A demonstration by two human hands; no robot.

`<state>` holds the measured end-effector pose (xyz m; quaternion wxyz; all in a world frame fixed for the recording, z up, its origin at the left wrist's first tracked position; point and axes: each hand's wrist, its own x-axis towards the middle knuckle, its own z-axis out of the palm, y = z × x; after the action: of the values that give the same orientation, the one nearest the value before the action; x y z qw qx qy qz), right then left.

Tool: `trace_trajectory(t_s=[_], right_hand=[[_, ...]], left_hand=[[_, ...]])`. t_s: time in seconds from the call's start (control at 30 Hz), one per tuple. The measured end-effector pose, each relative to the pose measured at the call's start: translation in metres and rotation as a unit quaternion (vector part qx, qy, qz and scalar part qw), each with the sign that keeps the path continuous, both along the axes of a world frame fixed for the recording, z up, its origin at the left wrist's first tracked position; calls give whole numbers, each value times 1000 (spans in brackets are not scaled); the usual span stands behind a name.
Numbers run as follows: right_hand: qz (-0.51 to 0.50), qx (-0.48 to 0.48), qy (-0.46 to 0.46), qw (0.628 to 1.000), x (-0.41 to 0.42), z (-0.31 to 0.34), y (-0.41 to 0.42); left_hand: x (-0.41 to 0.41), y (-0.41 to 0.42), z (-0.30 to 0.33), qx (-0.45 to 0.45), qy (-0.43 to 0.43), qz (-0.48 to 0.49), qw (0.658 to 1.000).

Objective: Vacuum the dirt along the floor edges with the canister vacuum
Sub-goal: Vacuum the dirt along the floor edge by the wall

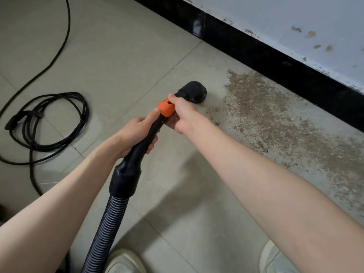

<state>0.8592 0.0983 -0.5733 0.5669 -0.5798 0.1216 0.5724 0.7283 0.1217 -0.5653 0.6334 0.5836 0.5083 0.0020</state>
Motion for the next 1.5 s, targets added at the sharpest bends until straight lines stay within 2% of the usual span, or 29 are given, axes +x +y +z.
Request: trace_trajectory(t_s=[0.57,0.7,0.87,0.97,1.13,1.27,1.4,1.5], right_hand=[[-2,10,-18,1000,51,-1,23],[36,36,-21,998,39,-10,18],[87,26,-69,993,12,-14,-2],[159,44,-69,984,-17,-12,-21],[290,133,-31,947,-52,8,-44],[256,181,19,950,-68,24,-45],[245,201,-98,943,-69,25,-52],[218,173,-181,943,-69,24,-57]], left_hand=[[53,32,-13,5,-6,-10,1000],[34,36,-15,-11,-4,6,1000],[14,39,-5,-28,-9,36,999],[11,48,14,-58,-41,87,994],[17,69,52,-47,-98,132,985],[31,67,65,-55,-120,180,975],[39,68,67,-68,-131,227,963],[33,70,61,-113,-153,274,943]])
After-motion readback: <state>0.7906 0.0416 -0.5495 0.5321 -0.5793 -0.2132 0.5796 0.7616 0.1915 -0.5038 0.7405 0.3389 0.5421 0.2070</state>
